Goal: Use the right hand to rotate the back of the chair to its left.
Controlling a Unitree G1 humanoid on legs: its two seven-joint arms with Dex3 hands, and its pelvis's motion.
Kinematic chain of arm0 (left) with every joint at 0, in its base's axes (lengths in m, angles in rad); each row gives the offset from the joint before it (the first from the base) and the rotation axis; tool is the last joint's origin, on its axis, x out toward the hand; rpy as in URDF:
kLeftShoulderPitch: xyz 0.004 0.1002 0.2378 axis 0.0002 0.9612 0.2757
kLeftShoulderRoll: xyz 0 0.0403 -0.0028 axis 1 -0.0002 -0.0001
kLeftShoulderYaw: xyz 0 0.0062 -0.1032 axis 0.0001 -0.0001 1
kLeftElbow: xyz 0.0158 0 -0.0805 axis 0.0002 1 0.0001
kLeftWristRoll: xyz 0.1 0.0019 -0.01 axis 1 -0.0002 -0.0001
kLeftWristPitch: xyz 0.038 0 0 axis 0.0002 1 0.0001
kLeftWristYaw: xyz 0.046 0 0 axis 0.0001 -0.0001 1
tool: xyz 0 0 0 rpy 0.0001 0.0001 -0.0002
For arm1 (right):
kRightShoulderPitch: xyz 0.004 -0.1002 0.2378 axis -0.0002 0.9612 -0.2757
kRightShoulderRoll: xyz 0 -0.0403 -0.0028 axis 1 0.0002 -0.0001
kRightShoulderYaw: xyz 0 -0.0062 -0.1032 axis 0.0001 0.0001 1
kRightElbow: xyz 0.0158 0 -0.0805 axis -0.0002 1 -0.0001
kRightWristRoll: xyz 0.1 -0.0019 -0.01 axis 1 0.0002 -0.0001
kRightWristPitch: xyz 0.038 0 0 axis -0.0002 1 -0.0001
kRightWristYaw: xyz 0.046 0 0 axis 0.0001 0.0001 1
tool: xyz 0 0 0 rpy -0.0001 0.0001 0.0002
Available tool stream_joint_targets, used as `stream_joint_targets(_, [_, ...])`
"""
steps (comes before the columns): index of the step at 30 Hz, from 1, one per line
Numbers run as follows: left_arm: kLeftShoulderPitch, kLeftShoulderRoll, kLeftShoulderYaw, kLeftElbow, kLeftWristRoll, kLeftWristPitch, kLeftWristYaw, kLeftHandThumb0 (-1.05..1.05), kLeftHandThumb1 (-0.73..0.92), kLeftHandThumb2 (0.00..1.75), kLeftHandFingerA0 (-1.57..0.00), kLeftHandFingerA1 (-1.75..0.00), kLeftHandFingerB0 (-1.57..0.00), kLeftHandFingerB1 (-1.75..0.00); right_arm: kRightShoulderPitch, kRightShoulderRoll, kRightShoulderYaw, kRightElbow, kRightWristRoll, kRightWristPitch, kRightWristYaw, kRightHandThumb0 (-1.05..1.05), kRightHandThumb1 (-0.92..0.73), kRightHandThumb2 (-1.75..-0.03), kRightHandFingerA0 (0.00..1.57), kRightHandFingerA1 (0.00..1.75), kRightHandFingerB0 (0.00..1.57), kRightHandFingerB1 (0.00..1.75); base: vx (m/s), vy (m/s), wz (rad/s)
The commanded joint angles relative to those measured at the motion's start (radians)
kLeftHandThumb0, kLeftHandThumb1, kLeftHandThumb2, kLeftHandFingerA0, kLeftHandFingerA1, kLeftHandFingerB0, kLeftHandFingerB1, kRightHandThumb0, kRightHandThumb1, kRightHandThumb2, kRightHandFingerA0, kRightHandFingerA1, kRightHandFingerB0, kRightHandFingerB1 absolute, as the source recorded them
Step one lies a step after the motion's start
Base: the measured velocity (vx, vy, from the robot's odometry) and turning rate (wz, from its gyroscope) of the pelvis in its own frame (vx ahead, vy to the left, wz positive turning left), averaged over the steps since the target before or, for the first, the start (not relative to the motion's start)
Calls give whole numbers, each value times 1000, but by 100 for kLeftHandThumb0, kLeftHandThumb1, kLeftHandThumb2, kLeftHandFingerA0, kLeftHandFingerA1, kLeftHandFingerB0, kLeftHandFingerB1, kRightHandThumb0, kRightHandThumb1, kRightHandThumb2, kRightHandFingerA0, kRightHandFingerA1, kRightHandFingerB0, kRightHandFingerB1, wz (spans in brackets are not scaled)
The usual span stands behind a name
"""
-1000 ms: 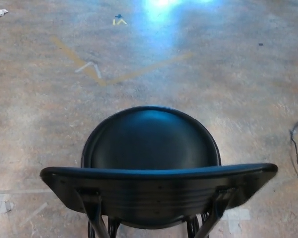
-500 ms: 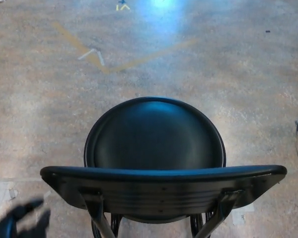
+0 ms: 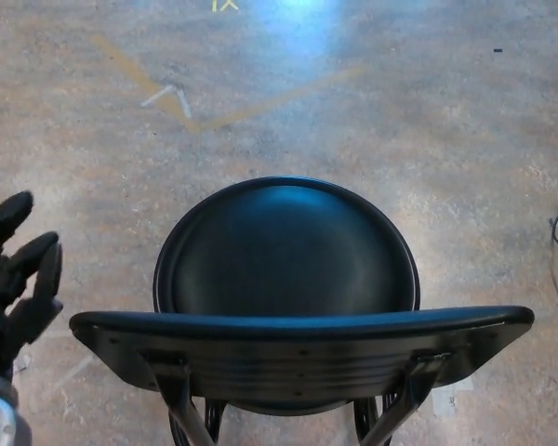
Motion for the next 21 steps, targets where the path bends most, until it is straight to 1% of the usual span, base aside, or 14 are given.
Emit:
stream_joint_targets(1, [21, -8, 26, 133, -52, -116, -14, -52, 71, 60, -52, -53, -47, -44, 54, -94, 66, -30, -30, -84, 110, -97, -59, -99, 0, 10, 0, 0, 0, 0, 0])
stream_joint_targets(4, [10, 5, 29, 193, -53, -124, -17, -53, 71, 61, -52, -51, -48, -43, 71, -132, 92, -50, -10, -60, 151, -96, -56, -99, 0, 8, 0, 0, 0, 0, 0])
stream_joint_targets(6, [2, 14, 30, 230, -49, -135, -15, -52, 71, 61, -52, -50, -48, -42, 74, -148, 103, -43, 18, -77, 179, -95, -55, -97, 0, 8, 0, 0, 0, 0, 0])
stream_joint_targets(7, [-5, 20, 32, 258, -48, -130, -11, -53, 71, 61, -53, -49, -48, -42, 84, -171, 113, -52, 19, -70, 205, -96, -66, -60, 0, 0, 0, 0, 0, 0, 0])
stream_joint_targets(8, [-7, 24, 34, 281, -50, -132, -11, -54, 71, 61, -52, -49, -48, -42, 92, -187, 120, -61, 18, -63, 221, -100, -65, -61, 0, 0, 0, 0, 0, 0, 0])
stream_joint_targets(9, [-12, 28, 36, 309, -54, -133, -15, -55, 71, 61, -52, -48, -46, -41, 105, -203, 128, -80, 34, -41, 251, -99, -62, -59, 0, 0, 0, 0, 0, 0, 0])
stream_joint_targets(11, [-29, 41, 37, 366, -54, -132, -19, -56, 71, 59, -54, -49, -45, -41, 137, -230, 144, -114, 63, -5, 307, -100, -61, -59, 0, 0, 0, 0, 0, 0, 0])
stream_joint_targets(12, [-36, 52, 33, 397, -44, -126, -13, -57, 72, 62, -52, -48, -46, -40, 154, -234, 154, -126, 67, 0, 321, -95, -59, -58, 0, 0, 0, 0, 0, 0, 0])
stream_joint_targets(15, [-52, 77, 20, 473, -19, -124, 11, -56, 73, 62, -52, -48, -46, -40, 179, -232, 175, -136, 102, 7, 353, -93, -57, -58, 0, 0, 0, 0, 0, 0, 0])
stream_joint_targets(17, [-65, 87, 23, 541, -34, -108, -3, -61, 74, 63, -51, -48, -49, -39, 206, -235, 193, -161, 83, 47, 362, -95, -58, -57, 0, 0, 0, 0, 0, 0, 0])
stream_joint_targets(20, [-82, 110, 19, 640, -34, -82, -9, -61, 75, 63, -53, -49, -49, -39, 226, -229, 219, -163, 59, 42, 367, -93, -58, -59, 0, 0, 0, 0, 0, 0, 0])
stream_joint_targets(21, [-83, 117, 11, 680, -26, -65, -4, -60, 77, 63, -53, -55, -49, -40, 235, -224, 233, -160, 56, 38, 373, -94, -59, -59, 0, 0, 0, 0, 0, 0, 0])
